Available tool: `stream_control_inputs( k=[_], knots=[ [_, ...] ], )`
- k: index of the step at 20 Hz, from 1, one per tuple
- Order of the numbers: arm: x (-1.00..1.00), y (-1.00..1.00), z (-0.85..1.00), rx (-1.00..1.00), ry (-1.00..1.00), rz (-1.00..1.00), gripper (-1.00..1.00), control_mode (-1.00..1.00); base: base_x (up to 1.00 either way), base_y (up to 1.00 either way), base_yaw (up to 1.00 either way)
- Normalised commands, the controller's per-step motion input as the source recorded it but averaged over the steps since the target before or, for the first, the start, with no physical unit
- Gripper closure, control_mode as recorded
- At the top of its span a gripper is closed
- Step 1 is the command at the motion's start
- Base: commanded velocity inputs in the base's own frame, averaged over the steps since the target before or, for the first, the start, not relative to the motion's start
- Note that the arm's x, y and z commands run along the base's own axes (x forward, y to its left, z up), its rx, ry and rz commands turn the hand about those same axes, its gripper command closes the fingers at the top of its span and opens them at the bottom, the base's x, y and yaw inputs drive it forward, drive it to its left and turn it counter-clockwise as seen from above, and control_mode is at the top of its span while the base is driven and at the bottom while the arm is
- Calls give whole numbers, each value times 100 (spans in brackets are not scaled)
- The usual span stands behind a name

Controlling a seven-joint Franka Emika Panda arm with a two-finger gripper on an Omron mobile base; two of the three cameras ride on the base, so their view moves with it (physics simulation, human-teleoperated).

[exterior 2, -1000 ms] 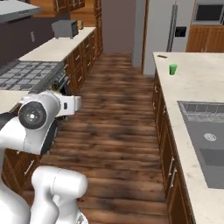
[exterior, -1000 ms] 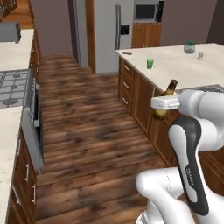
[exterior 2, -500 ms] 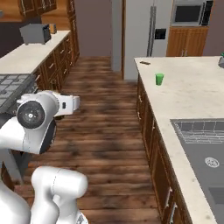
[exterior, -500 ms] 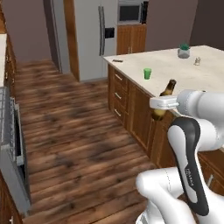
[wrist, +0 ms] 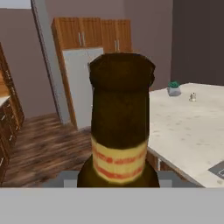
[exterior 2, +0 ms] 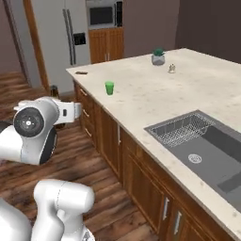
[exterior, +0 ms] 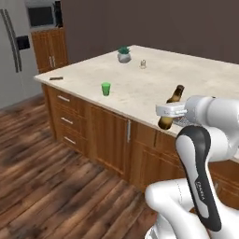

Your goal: Open the cabinet directly in front. Then move the beer and the cup to the dining counter with the candle on it.

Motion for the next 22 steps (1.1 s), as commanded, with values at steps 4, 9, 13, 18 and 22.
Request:
stream_control_inputs(
  k=[4,9,13,18,22],
  knots=[
    [0,0,0,0,0,0,100,100,31,58,-86],
    [0,0,0,0,0,0,100,100,2,86,-74],
    [0,0,0,0,0,0,100,100,0,100,-60],
    [0,0,0,0,0,0,100,100,0,100,-52],
    [0,0,0,0,0,0,100,100,0,100,-52]
  ],
)
